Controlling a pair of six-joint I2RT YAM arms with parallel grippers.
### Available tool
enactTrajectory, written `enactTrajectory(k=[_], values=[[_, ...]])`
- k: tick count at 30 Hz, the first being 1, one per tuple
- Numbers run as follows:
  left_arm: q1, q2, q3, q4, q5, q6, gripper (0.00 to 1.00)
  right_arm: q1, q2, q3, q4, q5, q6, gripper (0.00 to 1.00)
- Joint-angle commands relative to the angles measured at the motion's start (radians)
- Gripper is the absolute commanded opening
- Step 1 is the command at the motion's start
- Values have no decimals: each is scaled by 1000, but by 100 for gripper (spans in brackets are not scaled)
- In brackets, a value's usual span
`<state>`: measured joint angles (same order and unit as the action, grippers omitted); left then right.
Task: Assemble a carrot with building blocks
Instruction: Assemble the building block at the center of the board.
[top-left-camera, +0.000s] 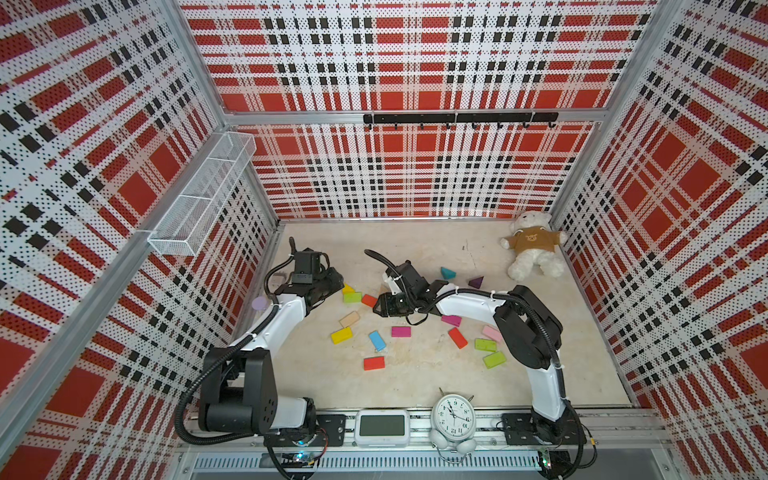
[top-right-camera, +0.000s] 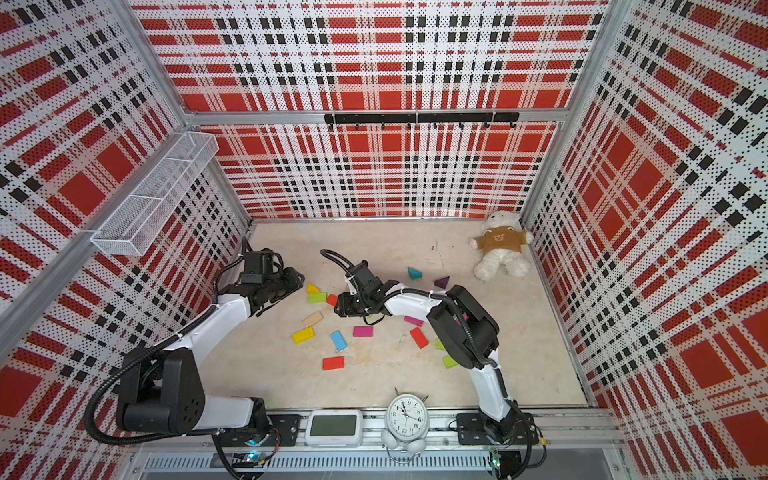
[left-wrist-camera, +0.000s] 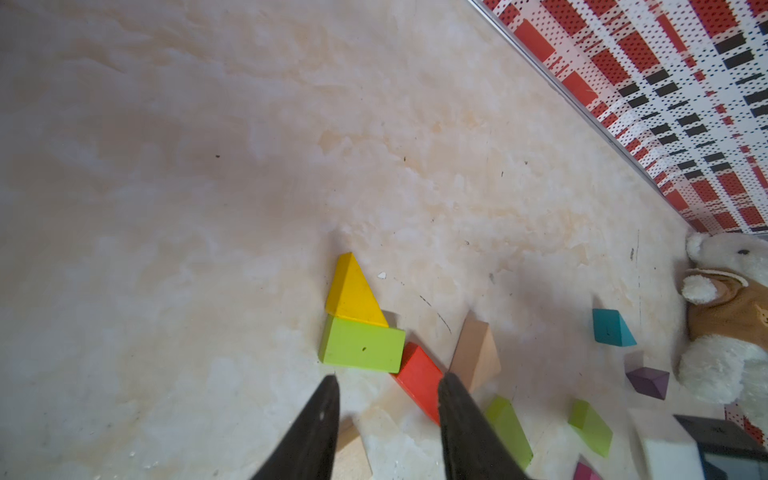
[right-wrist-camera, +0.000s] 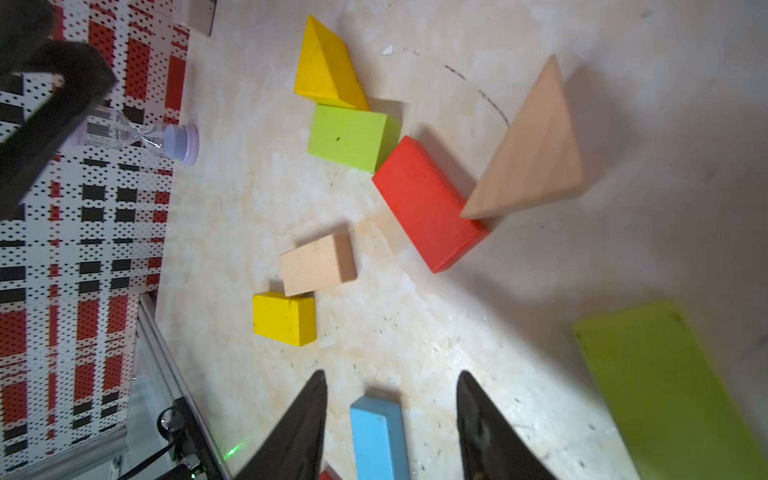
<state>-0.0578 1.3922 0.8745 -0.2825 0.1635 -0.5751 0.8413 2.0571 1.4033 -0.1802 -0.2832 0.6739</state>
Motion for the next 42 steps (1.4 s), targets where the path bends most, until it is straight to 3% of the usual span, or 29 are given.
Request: enactTrajectory(k=[1,12,42], values=[[1,-21,-15,-4,26,-9,43,-11,37,3,94,5,39,55],[2,-4,-12,2,33,-9,43,-10,133,91,92,22,41,59],[1,39,15,-3,43,8,43,-32,217,250,33,19,23,60]])
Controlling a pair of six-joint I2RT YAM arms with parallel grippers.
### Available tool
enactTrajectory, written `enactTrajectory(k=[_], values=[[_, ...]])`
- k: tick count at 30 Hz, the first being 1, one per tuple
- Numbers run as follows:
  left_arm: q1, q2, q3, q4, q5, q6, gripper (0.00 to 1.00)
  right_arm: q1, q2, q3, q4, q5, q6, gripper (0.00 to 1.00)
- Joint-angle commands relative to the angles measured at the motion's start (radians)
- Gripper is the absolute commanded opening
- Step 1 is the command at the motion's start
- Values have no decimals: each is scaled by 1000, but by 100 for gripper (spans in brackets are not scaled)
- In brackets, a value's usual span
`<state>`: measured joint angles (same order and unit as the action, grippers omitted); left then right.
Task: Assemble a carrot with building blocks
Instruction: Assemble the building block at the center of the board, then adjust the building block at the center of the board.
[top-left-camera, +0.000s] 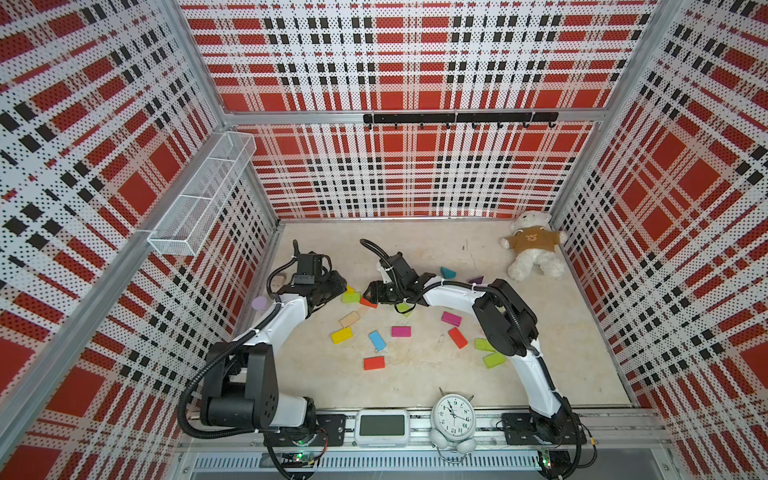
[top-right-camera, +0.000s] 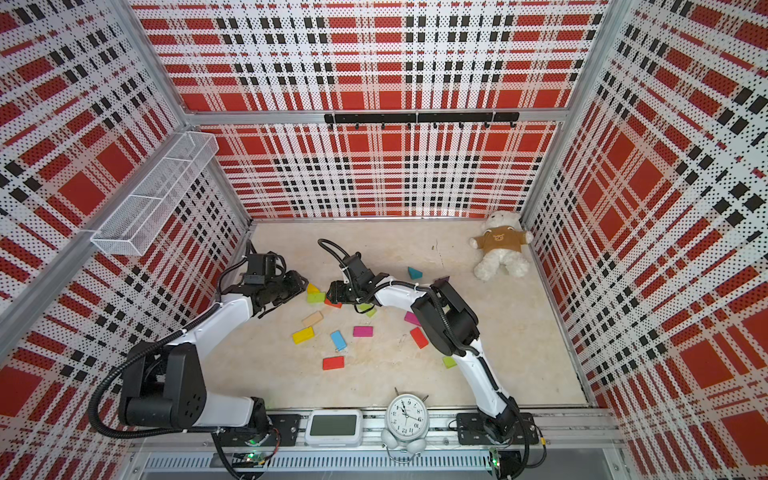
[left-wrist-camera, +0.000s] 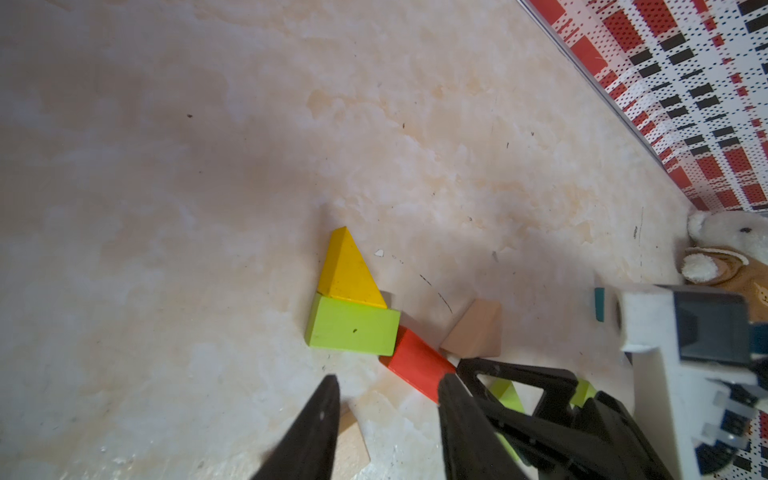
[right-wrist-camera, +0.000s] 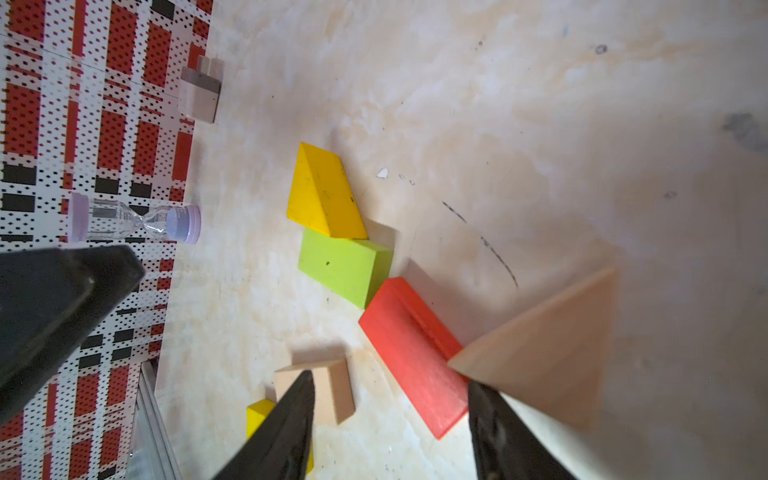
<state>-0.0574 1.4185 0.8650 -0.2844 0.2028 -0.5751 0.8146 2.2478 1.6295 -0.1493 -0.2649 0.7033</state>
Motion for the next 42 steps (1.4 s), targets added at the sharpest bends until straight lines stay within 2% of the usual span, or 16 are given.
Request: enactTrajectory(k=[1,9,20,30,42], values=[[2,13,25,-3,5,9,43,-7,26,25,1,0,-8,61],[-20,10,2,-3,3,0,41,-9,-19,25,-43,3,-43,60],[-45,-34,-43,-10,-46,-28,39,53,-126,-95,-59,5,-49,60],[-2,-47,-60,-4,-45,-48,38,78,-45,-54,10,-5,0,60],[10,-19,-37,-9,-30,-32,38,63,42,42,-51,21,-27,61]])
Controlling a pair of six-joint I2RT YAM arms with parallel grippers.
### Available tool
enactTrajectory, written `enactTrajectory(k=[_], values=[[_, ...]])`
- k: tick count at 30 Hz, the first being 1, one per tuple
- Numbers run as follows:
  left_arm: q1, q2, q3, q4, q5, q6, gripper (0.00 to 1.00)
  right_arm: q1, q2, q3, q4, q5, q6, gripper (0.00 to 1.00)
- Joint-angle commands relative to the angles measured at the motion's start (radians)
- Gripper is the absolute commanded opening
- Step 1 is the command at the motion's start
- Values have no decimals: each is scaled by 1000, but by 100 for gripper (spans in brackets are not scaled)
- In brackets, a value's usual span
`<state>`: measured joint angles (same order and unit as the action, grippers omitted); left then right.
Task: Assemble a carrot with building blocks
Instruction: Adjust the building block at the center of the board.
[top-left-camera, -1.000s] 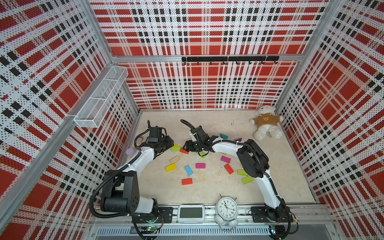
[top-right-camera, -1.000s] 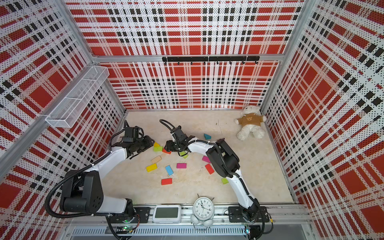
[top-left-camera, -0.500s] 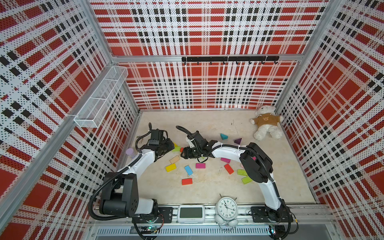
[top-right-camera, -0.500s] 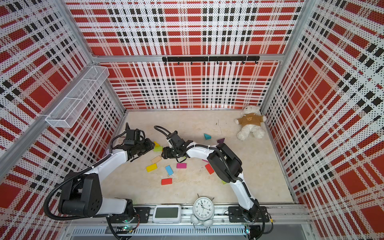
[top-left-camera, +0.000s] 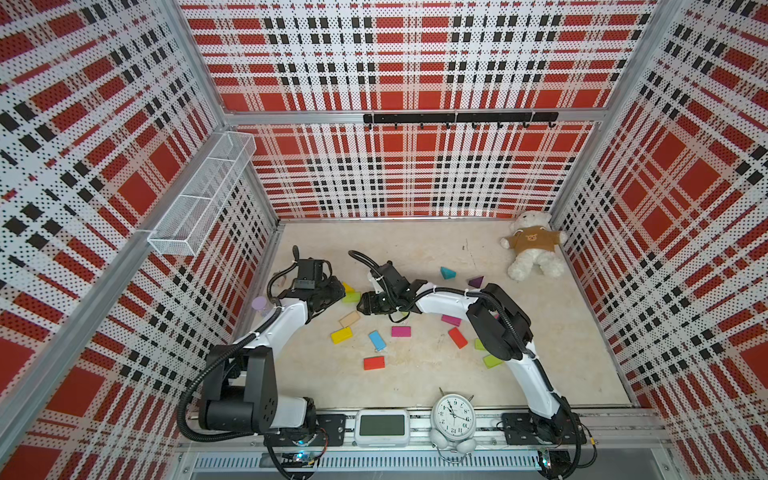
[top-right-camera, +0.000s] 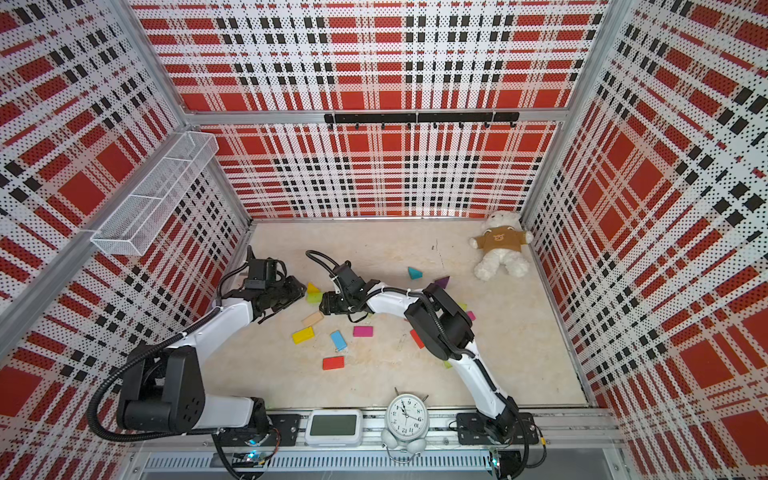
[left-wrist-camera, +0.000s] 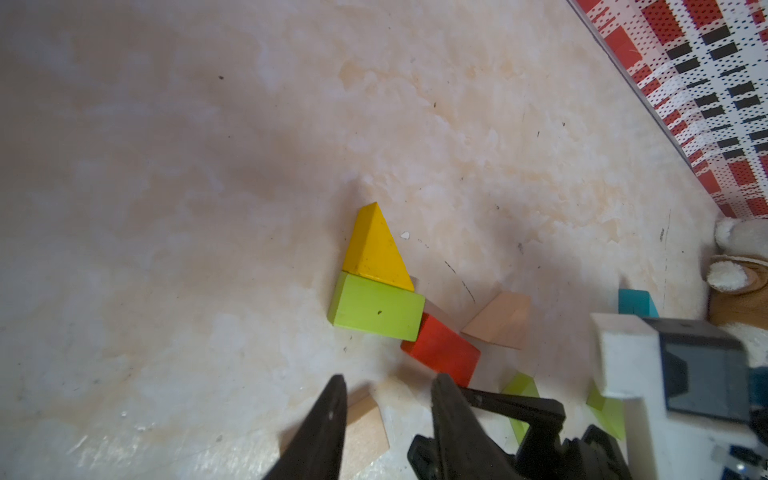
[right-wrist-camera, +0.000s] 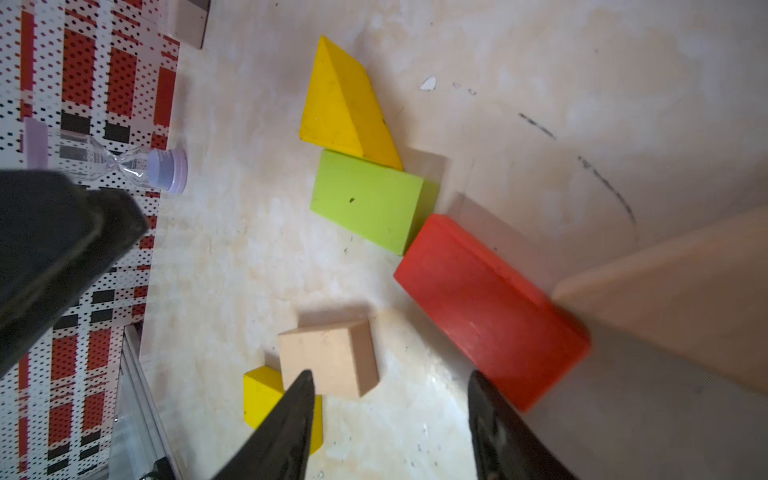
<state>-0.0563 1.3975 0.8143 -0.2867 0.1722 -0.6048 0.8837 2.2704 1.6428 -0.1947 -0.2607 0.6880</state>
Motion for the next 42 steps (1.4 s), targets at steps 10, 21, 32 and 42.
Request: enactTrajectory(k=[10,21,32,42], values=[[9,26,26,-4,0,-1,38,-29,43,59,-21,7,-21,61],[9,34,29,-6,0,3,38,-31,42,61,-10,-14,-6,61],[10,29,25,-3,4,2,38,-14,36,36,23,-32,24,61],[11,24,25,-2,6,4,38,-10,69,87,10,-37,25,61]])
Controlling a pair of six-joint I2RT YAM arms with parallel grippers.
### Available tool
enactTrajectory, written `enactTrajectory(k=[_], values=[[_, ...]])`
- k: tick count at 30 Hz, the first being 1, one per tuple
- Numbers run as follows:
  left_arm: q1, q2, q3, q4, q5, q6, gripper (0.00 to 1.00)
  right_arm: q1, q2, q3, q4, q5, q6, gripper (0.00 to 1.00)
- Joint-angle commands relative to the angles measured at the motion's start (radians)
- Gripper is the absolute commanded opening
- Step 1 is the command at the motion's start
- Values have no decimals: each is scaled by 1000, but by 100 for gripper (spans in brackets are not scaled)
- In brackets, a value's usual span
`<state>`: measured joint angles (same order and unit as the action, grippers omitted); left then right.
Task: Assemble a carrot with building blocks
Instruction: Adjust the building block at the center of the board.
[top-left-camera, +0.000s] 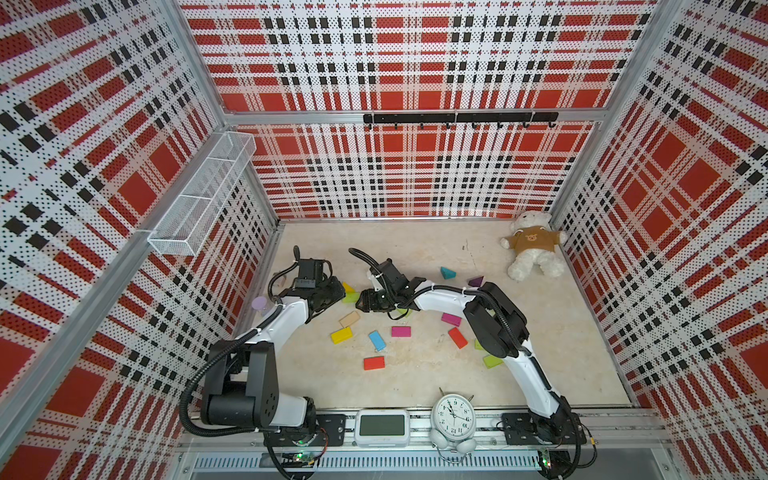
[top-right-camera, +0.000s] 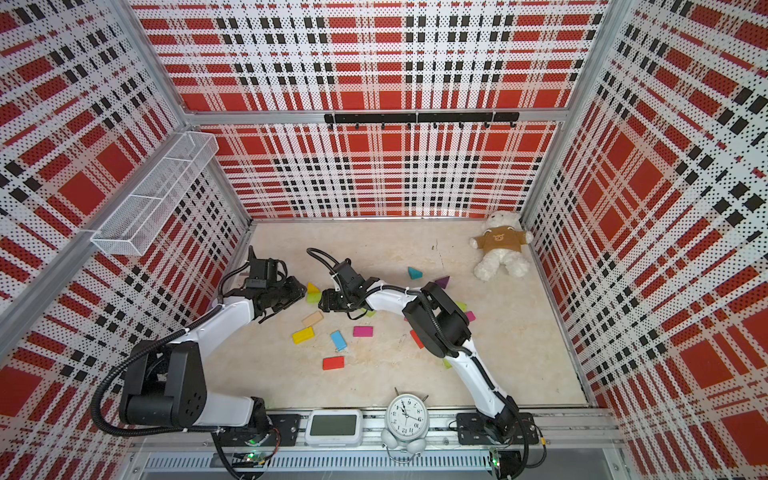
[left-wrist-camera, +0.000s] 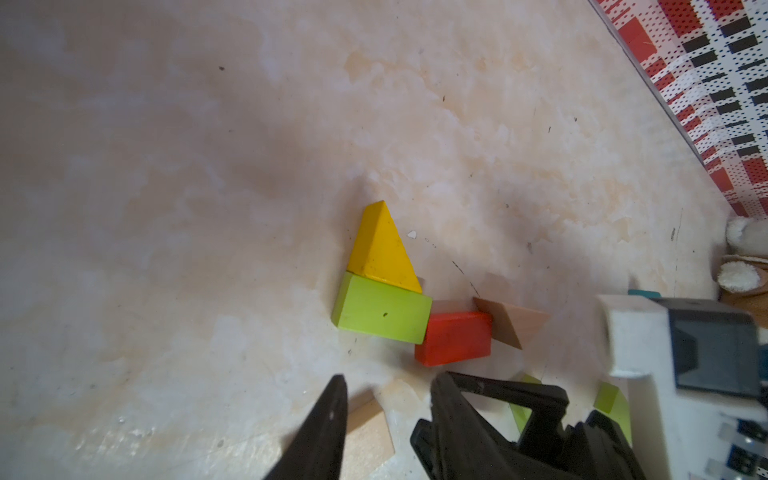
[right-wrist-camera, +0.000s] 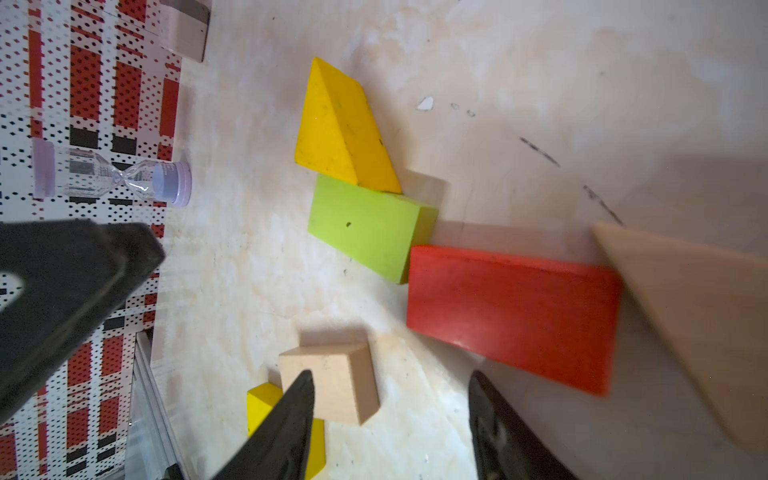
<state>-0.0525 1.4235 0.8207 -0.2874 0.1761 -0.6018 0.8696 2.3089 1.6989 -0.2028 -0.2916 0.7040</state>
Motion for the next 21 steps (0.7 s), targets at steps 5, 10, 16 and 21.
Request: enactTrajectory(k=[5,10,16,21], values=[[10,-1,17,-2,3,1,38,3,50,68,5,-6,1,61],[11,0,20,-2,4,3,38,5,73,102,-7,-11,-7,61],[14,-3,20,-4,4,5,38,4,75,115,-10,-14,-7,61],[11,-10,20,-3,6,3,38,4,12,91,-10,-11,-16,61]])
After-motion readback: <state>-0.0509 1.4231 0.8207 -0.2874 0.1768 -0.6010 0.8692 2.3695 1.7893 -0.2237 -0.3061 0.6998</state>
